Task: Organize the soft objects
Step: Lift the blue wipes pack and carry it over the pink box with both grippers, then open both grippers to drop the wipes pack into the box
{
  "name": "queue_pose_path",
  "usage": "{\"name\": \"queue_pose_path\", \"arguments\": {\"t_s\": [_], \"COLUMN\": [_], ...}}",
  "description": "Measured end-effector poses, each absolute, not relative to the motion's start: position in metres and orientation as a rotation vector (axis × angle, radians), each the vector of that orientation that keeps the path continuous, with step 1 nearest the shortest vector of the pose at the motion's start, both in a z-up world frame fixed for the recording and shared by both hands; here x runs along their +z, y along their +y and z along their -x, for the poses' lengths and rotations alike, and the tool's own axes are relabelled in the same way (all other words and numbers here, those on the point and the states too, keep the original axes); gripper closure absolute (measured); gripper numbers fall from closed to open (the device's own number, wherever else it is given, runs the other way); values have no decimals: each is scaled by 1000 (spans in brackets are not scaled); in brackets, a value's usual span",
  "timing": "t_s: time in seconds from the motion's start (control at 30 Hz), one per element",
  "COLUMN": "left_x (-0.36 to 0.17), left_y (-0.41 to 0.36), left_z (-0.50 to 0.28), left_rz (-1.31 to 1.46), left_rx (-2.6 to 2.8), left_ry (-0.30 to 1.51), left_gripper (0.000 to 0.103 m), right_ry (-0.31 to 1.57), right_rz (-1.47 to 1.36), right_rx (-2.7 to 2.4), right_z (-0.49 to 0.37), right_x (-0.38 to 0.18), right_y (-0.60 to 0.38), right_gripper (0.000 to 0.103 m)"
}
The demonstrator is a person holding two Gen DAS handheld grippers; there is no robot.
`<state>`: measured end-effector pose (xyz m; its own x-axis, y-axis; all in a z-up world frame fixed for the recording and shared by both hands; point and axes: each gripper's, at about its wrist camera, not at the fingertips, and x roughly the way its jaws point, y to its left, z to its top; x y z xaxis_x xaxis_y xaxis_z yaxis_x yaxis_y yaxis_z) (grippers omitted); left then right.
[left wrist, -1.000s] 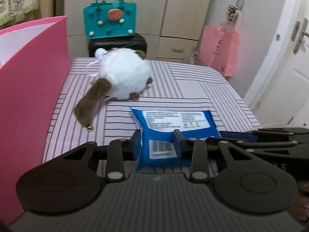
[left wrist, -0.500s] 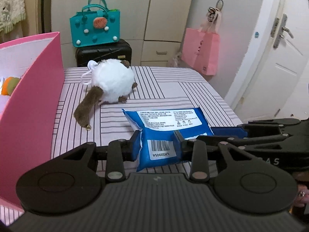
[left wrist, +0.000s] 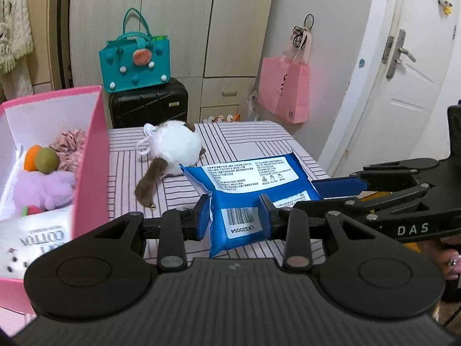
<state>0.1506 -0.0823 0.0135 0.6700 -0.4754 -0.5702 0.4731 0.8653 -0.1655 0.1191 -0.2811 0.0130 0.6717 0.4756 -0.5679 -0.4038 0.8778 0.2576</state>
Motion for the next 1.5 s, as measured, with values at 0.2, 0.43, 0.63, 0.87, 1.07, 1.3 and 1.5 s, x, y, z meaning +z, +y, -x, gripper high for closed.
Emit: {"name": "queue_pose_path", "arguments": {"t_s": [0.2, 0.43, 0.63, 0.87, 1.07, 1.3, 1.5], "left_x": [30, 51, 60, 69, 74, 67, 58], "left_y": [-50, -5, 30, 70, 113, 129, 129], "left_z": [-138, -128, -124, -134, -162, -198, -233], "left_rz": [43, 63, 101, 133, 211, 112, 14], "left_rx": [-572, -544, -492, -420, -401, -302, -297], "left_ry": [663, 646, 622, 609, 681, 722, 785], "left_gripper": [70, 70, 70, 70, 70, 70, 69], "right_ry": [635, 588, 562, 548, 573, 657, 707], "right_rz": [-45, 14, 69, 156, 175, 160, 184], "right_rx": [529, 607, 671, 750, 816, 851, 809], "right_z": [-110, -114, -125, -138, -166, -204, -224], "right_x": [36, 59, 76, 89, 96, 82, 62], "right_y": [-257, -221, -188, -149, -117, -86, -70], "right_gripper": [49, 48, 48, 48, 49, 68, 68]}}
